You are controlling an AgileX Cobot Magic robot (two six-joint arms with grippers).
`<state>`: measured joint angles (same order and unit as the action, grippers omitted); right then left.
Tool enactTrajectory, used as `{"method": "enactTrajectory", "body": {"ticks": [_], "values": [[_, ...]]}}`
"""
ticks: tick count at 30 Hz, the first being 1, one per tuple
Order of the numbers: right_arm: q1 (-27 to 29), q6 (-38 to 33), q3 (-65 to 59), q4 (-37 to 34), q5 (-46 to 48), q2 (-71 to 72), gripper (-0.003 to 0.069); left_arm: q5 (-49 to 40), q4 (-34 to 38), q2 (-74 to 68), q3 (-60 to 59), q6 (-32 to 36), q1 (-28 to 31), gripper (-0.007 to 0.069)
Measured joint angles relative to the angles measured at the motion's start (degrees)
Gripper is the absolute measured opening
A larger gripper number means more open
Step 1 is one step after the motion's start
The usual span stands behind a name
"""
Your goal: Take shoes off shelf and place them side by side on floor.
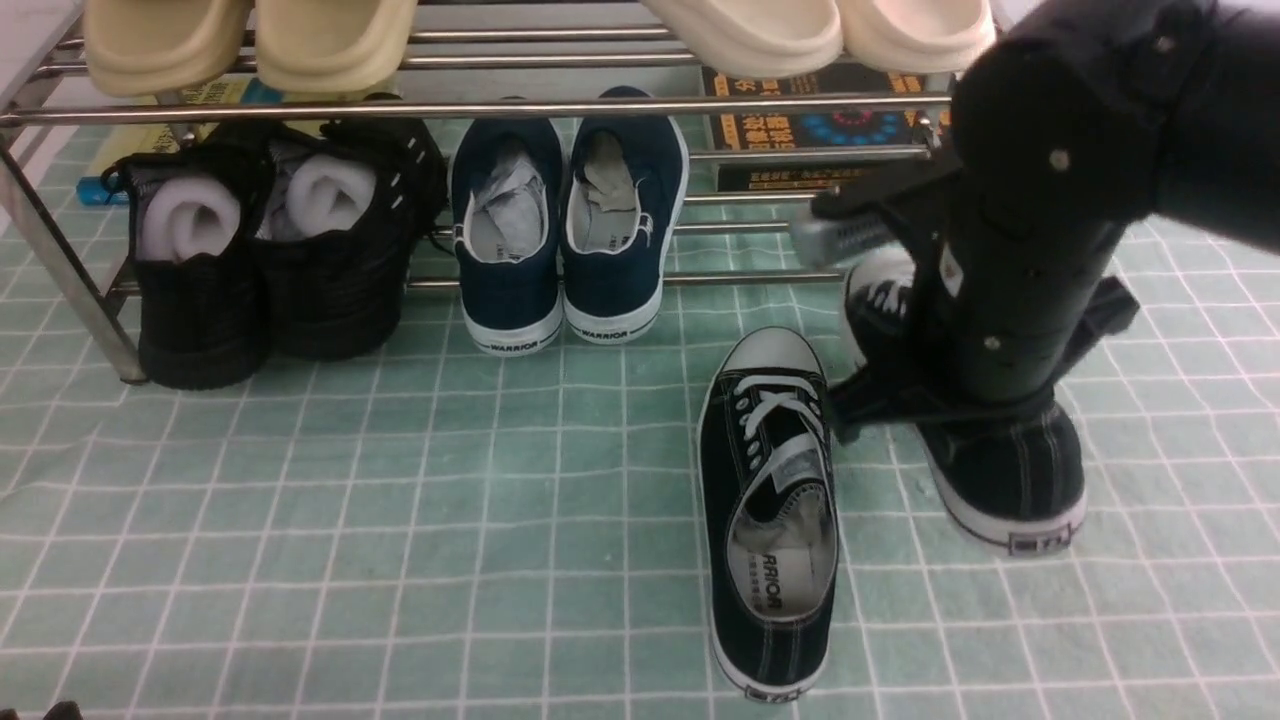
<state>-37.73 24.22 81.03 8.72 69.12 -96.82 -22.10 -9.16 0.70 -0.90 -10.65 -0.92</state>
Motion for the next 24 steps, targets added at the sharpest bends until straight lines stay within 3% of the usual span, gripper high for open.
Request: {"method": "enactTrajectory", "body": {"ticks": [10, 17, 24], "values": [[-0.1, 10.6, -15.6, 0.0, -21.3, 0.2, 0.0004, 0.0, 0.0, 0.0, 0.0, 0.0, 0.0, 0.0241], [-0.1, 11.7, -16.4, -0.6, -23.4, 0.2, 0.0017, 0.0, 0.0, 0.0, 0.0, 0.0, 0.0, 0.0241], [-0.1, 9.3, -16.4, -4.8, -23.5, 0.2, 0.0076, 0.0, 0.0, 0.0, 0.0, 0.0, 0.0, 0.0241]]}}
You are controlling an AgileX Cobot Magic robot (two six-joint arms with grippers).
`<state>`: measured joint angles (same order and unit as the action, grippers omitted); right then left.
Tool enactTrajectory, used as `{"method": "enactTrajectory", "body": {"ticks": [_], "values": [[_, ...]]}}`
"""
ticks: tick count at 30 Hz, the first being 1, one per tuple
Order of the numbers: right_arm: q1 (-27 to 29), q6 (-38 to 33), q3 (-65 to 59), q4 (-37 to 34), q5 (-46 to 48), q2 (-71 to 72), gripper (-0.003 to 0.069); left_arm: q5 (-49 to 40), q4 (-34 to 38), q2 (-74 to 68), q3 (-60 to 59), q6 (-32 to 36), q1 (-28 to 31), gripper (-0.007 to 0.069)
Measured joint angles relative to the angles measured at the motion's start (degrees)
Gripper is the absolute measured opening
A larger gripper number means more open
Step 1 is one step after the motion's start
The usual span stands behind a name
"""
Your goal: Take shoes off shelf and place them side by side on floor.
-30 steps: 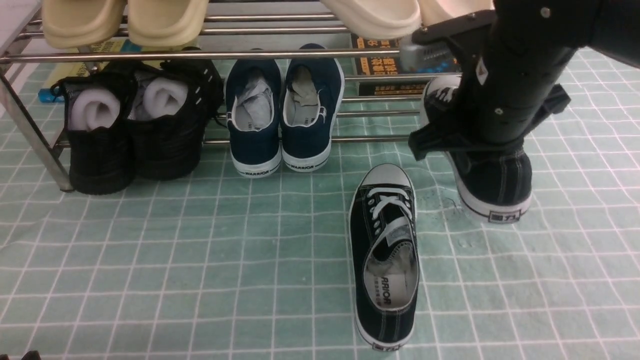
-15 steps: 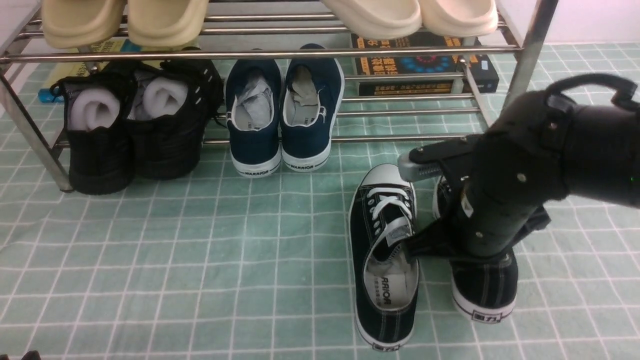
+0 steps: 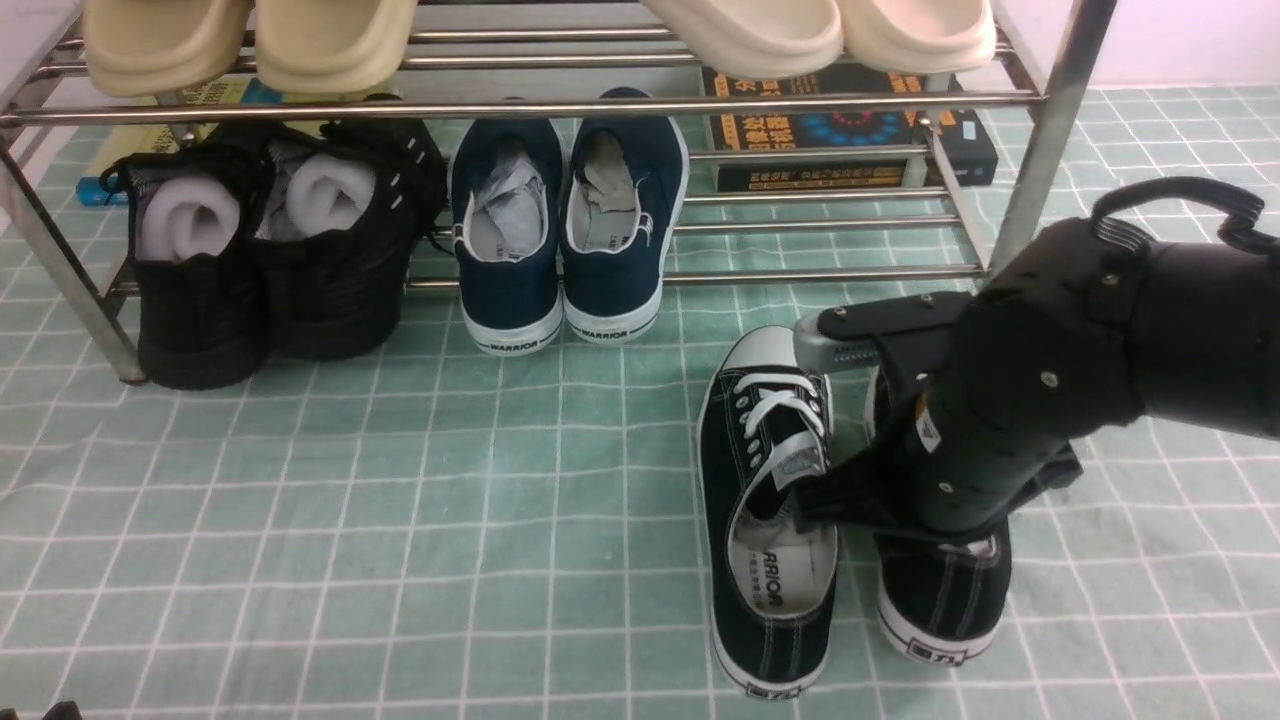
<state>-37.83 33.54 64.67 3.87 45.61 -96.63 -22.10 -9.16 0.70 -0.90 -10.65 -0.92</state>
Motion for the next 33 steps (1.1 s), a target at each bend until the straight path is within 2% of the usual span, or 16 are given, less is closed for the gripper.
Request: {"method": "enactTrajectory", "body": {"ticks": [6, 11, 14, 15, 19, 21, 22, 23, 25, 27, 30, 33], "values": [[0.0, -3.8, 0.0, -3.9, 2.7, 0.0, 0.0181, 0.0, 0.0, 0.0, 0.0, 0.0, 0.0, 0.0241], [0.0, -9.4, 2.1, -5.5, 13.5, 2.1, 0.0339, 0.0, 0.0, 0.0, 0.0, 0.0, 0.0, 0.0241], [0.0, -11.3, 3.5, -5.6, 17.4, 4.4, 0.0356, 0.0, 0.0, 0.0, 0.0, 0.0, 0.0, 0.0241], [0.0, -12.8, 4.2, -5.6, 20.9, 7.5, 0.0349, 0.0, 0.0, 0.0, 0.0, 0.0, 0.0, 0.0241], [0.0, -13.5, 4.2, -5.0, 23.5, 13.0, 0.0284, 0.0, 0.0, 0.0, 0.0, 0.0, 0.0, 0.0241], [0.0, -13.6, 4.0, -3.4, 24.1, 19.5, 0.0197, 0.0, 0.0, 0.0, 0.0, 0.0, 0.0, 0.0241], [0.0, -13.6, 4.0, -3.3, 24.2, 20.0, 0.0189, 0.0, 0.0, 0.0, 0.0, 0.0, 0.0, 0.0241], [0.0, -13.6, 2.9, -2.4, 24.2, 24.3, 0.0123, 0.0, 0.0, 0.0, 0.0, 0.0, 0.0, 0.0241], [0.0, -13.6, 0.8, -2.2, 24.5, 30.0, 0.0052, 0.0, 0.0, 0.0, 0.0, 0.0, 0.0, 0.0241], [0.0, -13.6, -2.3, -2.2, 24.5, 34.9, 0.0002, 0.0, 0.0, 0.0, 0.0, 0.0, 0.0, 0.0241], [0.0, -13.7, -8.2, -2.2, 21.0, 42.6, -0.0015, 0.0, 0.0, 0.0, 0.0, 0.0, 0.0, 0.0241], [0.0, -15.8, -19.9, -1.5, 7.7, 54.0, -0.0015, 0.0, 0.0, 0.0, 0.0, 0.0, 0.0, 0.0241]]}}
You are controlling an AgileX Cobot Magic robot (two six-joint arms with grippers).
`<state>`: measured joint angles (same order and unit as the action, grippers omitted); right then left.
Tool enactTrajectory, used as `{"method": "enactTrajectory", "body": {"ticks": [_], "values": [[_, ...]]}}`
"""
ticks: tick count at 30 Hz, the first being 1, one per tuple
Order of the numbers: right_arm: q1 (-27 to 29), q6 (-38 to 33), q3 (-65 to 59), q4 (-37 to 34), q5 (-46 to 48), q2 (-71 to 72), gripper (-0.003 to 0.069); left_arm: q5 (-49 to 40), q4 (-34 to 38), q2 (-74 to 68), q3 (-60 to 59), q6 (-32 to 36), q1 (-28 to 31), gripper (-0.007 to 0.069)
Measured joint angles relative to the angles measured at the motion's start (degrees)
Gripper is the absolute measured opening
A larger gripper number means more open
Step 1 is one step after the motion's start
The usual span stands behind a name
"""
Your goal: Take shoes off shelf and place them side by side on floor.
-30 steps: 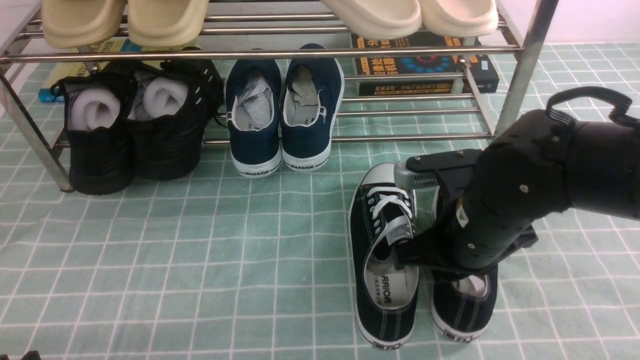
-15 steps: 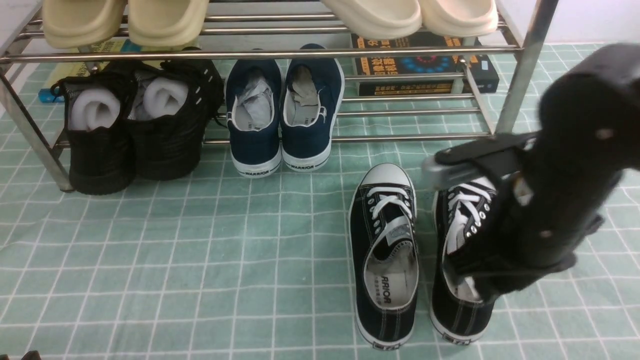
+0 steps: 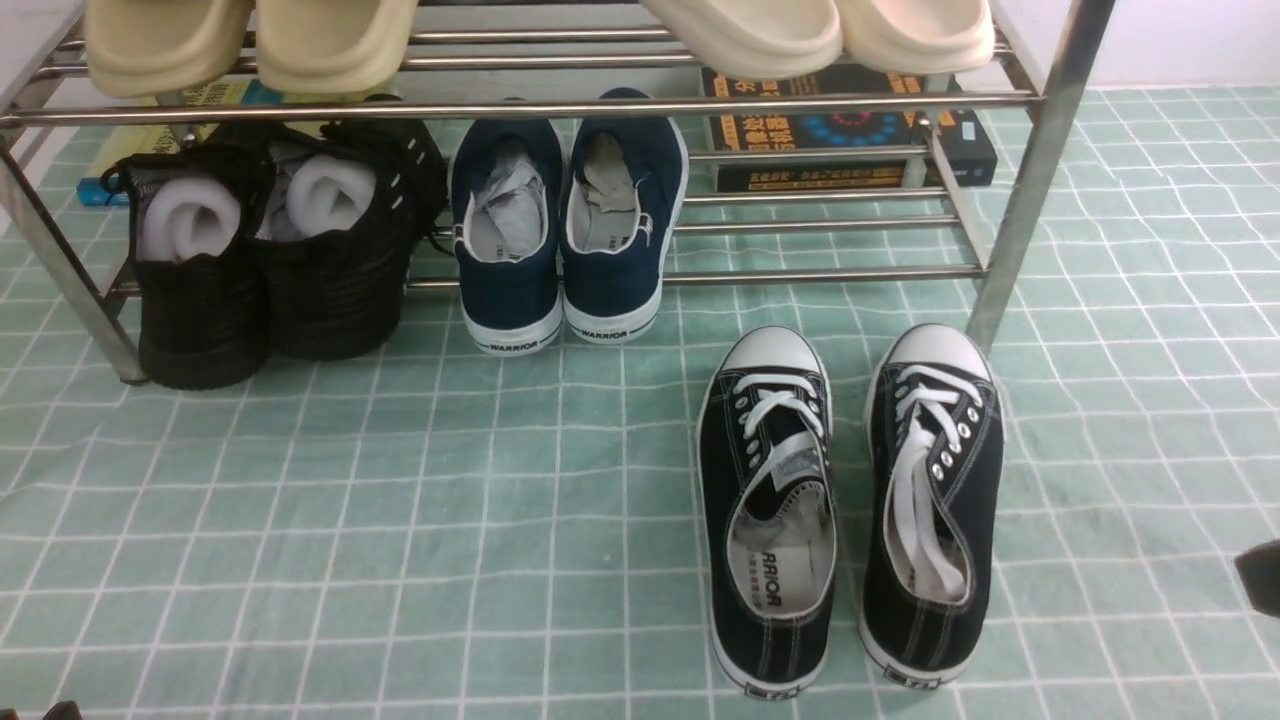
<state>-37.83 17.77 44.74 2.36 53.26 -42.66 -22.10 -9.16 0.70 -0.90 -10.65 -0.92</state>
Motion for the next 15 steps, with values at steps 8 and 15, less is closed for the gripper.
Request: {"method": "enactTrajectory", "body": {"ticks": [8, 15], "values": [[0.0, -4.7, -22.2, 1.5, -31.6, 11.9, -0.0015, 0.0, 0.0, 0.0, 0.0, 0.0, 0.0, 0.0241], [0.0, -5.0, -26.4, 2.5, -41.0, 12.2, -0.0015, 0.0, 0.0, 0.0, 0.0, 0.0, 0.0, 0.0241]]}}
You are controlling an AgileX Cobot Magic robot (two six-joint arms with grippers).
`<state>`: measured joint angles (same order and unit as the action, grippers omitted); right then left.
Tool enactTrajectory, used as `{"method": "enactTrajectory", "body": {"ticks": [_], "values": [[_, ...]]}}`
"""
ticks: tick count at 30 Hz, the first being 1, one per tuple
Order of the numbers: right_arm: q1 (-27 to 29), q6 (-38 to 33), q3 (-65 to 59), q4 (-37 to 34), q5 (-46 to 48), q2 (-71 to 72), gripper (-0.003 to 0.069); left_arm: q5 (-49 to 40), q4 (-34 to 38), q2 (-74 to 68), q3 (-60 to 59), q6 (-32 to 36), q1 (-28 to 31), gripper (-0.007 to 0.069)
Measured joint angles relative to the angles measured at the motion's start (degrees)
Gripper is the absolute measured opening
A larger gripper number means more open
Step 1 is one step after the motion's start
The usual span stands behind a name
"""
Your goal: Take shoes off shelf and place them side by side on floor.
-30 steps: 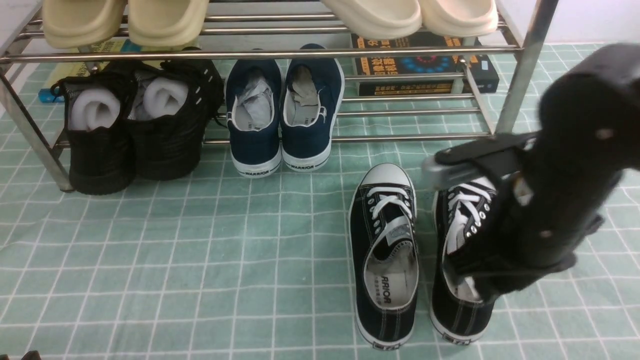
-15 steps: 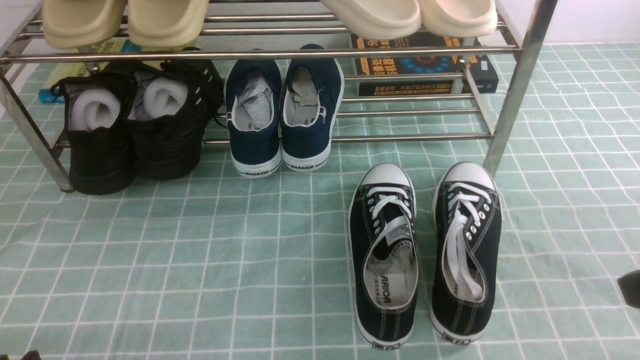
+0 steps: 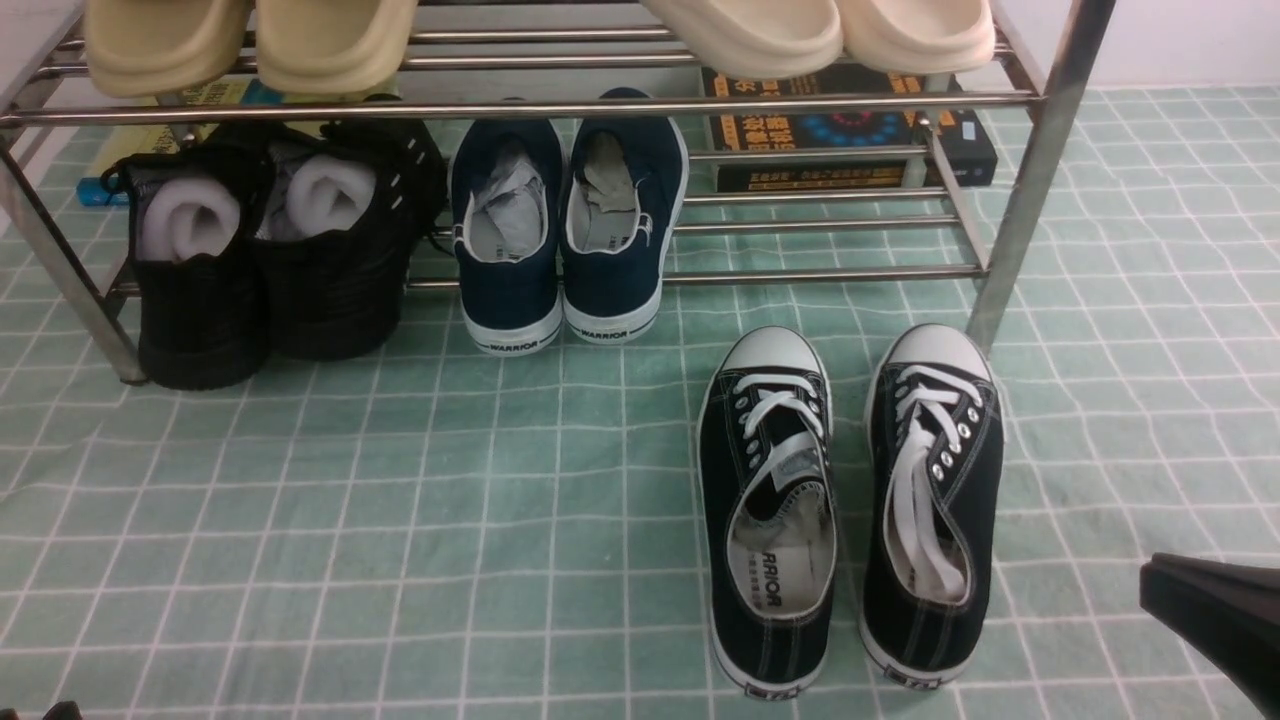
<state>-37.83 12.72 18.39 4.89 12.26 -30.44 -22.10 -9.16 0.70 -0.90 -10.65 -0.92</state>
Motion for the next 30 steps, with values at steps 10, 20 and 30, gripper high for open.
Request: {"method": "enactTrajectory", "body": {"ticks": [10, 20, 30], "values": [[0.0, 0.0, -0.2, 0.2, 0.0, 0.0, -0.0013, 0.0, 0.0, 0.0, 0.0, 0.0, 0.0, 0.0241], [0.0, 0.0, -0.2, 0.2, 0.0, 0.0, -0.0007, 0.0, 0.0, 0.0, 0.0, 0.0, 0.0, 0.0241], [0.0, 0.0, -0.3, 0.3, 0.0, 0.7, 0.0, 0.0, 0.0, 0.0, 0.0, 0.0, 0.0, 0.0241]]}}
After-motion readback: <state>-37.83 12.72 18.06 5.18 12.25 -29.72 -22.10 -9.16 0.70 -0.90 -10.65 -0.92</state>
